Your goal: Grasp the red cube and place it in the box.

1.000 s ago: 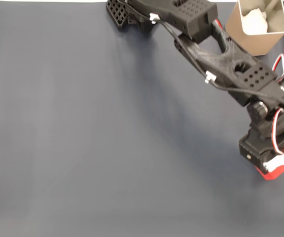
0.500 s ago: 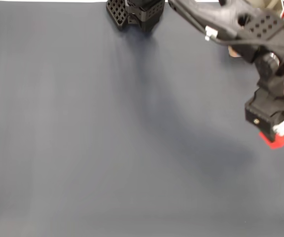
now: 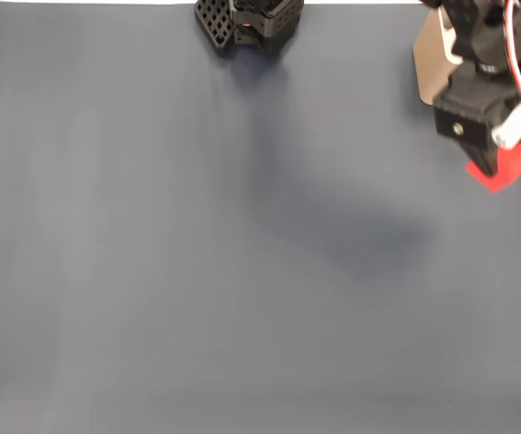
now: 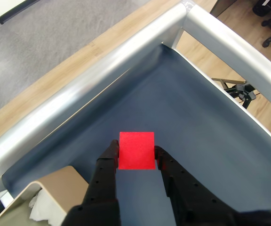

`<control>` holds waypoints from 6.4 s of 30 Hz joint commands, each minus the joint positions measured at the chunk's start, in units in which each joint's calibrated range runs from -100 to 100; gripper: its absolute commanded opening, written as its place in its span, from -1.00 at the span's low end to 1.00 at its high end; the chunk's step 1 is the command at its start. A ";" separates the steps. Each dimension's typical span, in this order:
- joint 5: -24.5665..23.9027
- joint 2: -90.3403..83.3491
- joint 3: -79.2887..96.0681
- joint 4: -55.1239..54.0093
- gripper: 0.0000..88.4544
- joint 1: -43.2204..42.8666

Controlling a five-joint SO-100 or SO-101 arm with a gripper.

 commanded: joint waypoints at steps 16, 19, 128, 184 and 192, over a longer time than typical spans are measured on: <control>1.17 -21.95 15.10 1.60 -0.97 -10.75; 1.03 -23.51 16.38 2.01 -0.97 -12.88; 1.32 -29.40 28.97 -5.53 -0.35 -26.02; 0.10 -39.28 41.47 -10.28 -1.00 31.50; 0.05 -52.02 58.44 -14.22 -1.00 35.55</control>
